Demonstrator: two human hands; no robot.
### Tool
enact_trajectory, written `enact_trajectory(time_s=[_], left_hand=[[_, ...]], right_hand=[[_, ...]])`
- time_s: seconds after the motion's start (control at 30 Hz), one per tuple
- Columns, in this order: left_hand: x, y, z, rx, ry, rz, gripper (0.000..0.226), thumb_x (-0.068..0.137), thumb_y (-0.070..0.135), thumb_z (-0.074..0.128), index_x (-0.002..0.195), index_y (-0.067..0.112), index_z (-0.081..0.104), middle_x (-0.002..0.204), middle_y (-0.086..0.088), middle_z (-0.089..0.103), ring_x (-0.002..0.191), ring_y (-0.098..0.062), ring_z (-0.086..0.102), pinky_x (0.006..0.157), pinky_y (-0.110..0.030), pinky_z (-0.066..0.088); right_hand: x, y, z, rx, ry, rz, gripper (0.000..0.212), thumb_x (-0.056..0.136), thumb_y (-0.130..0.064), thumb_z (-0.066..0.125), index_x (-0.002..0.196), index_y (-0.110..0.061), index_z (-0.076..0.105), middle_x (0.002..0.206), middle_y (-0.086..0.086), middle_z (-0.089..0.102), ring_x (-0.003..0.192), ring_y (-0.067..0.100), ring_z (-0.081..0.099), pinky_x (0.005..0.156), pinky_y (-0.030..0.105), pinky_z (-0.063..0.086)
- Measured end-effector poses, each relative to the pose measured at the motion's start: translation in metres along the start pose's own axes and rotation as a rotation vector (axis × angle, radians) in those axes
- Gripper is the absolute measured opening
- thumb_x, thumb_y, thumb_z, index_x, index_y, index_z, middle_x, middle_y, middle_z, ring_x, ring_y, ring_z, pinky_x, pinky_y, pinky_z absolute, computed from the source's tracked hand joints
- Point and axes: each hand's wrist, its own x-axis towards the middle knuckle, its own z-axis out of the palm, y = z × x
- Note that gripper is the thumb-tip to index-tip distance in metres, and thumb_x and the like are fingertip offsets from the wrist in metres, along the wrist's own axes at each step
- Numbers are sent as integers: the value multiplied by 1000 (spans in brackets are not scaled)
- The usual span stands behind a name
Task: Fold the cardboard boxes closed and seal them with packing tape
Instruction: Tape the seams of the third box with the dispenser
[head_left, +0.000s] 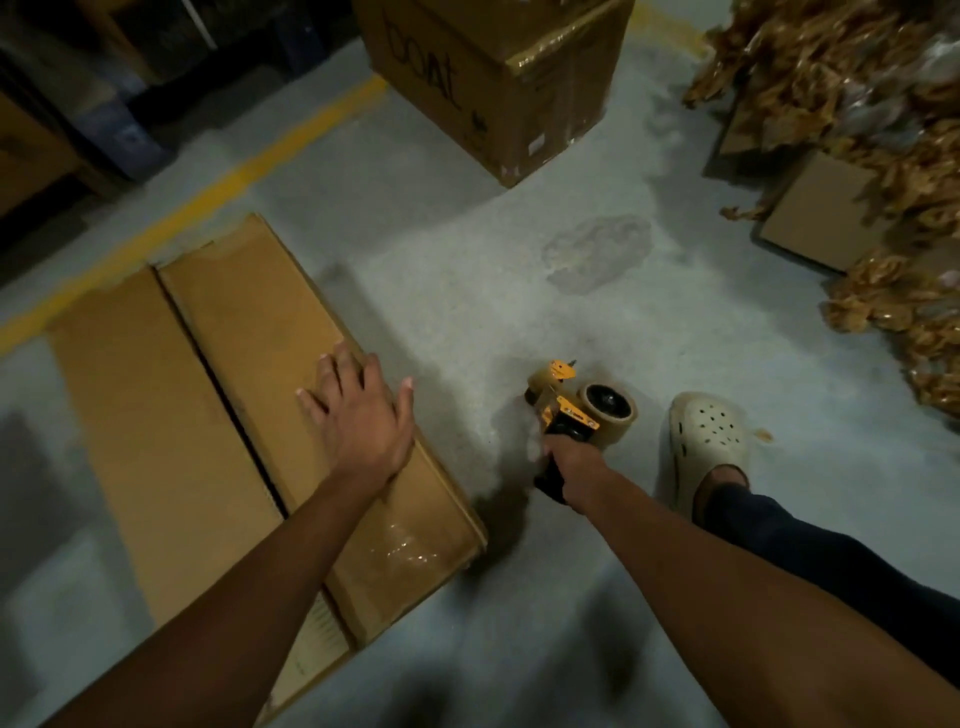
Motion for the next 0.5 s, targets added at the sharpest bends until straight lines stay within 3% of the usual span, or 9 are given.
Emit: enact_trajectory(time_s=[0.1,0.17,0.27,0.33,0.43,0.5], left_hand=[[-8,-18,-23,-18,11,37,63,102,50,26,151,12,33,158,-14,29,148,-33,21,116,-67,6],[-20,-38,-40,-26,26,-7,64,95,44,32,150,12,35,155,-16,34,146,-34,25,116,-67,9],[-45,-75,-62,-26,-37,-236,73,89,29,56,154,12,26,159,-18,24,149,-37,14,115,-68,9],[-63,-101,-72,-76,-57,-406,79,88,27,61,154,12,21,160,-19,18,149,-40,11,114,-69,12],[-87,-143,-75,-157,-100,-567,81,89,30,63,154,14,17,159,-19,15,147,-41,13,111,-65,24],[-97,-166,-67,-328,-98,-668,87,87,32,70,153,12,17,155,-21,21,141,-43,24,108,-59,34]], right_hand=[[-46,-10,15,38,-62,-57,29,81,-7,66,109,-7,58,103,14,62,83,27,62,60,36,54],[-75,-4,24,-19,-91,-110,27,80,-10,68,106,-4,60,96,15,61,83,28,61,59,35,54],[-117,5,44,-126,-125,-227,21,81,-8,68,98,-1,59,84,14,55,76,27,56,64,38,54],[-141,11,63,-168,-151,-298,19,82,-10,69,96,0,60,80,13,54,73,26,55,68,41,54],[-157,22,94,-284,-139,-366,11,83,-10,69,81,-7,58,80,14,58,71,27,56,60,33,48],[-162,30,114,-439,-75,-432,10,81,-18,66,81,-12,59,88,17,63,80,32,61,71,38,54]])
